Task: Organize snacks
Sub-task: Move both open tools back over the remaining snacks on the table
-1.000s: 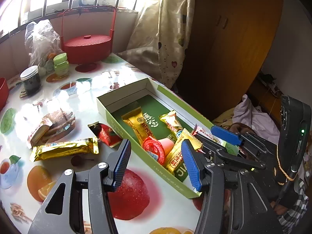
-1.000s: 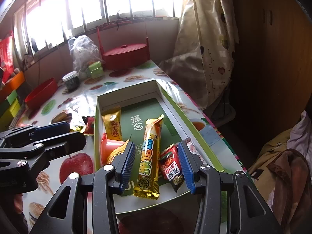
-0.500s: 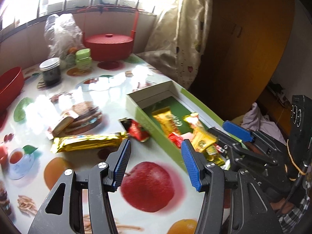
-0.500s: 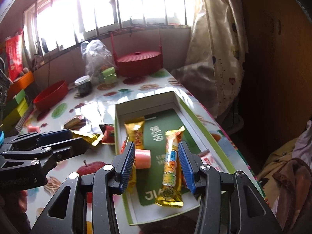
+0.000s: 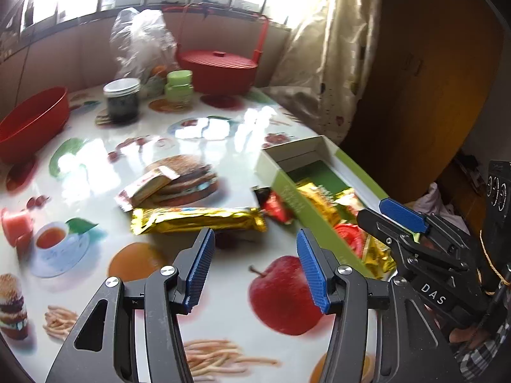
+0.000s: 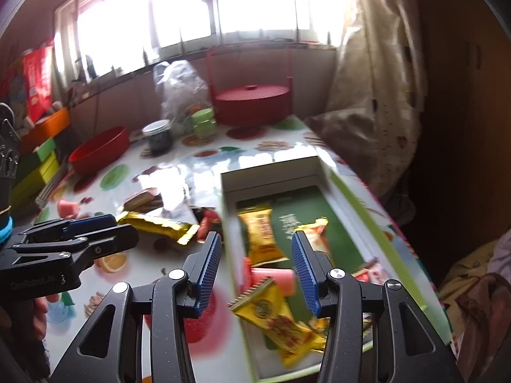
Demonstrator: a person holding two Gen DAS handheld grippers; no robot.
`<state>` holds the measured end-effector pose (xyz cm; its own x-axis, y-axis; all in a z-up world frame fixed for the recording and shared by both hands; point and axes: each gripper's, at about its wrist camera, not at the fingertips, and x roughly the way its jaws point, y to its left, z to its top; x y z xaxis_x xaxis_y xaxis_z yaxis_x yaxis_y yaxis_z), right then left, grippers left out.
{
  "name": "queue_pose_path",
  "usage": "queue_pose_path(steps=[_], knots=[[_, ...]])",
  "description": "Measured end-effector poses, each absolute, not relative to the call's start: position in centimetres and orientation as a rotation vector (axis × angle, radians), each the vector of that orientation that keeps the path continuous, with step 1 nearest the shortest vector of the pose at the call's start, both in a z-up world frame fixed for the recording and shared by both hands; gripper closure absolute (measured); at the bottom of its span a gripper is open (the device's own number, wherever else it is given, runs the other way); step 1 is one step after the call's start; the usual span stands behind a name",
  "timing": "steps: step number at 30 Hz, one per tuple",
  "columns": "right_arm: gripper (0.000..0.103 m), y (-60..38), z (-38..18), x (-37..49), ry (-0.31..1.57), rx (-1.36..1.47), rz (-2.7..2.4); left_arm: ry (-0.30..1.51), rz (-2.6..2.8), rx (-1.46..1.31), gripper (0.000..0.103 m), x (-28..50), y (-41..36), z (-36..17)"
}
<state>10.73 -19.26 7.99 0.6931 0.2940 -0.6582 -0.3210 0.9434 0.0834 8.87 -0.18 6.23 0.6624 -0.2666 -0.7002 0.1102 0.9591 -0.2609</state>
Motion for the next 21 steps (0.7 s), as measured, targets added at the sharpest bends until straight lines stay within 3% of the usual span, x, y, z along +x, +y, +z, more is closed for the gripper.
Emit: queue_pose_path(steps=[21], knots=[[0.057,-7.4,5.1,13.8,0.814,-0.263,0.66,0.826,0.008,-0.29,0.048,7.5,9.8,4.5]])
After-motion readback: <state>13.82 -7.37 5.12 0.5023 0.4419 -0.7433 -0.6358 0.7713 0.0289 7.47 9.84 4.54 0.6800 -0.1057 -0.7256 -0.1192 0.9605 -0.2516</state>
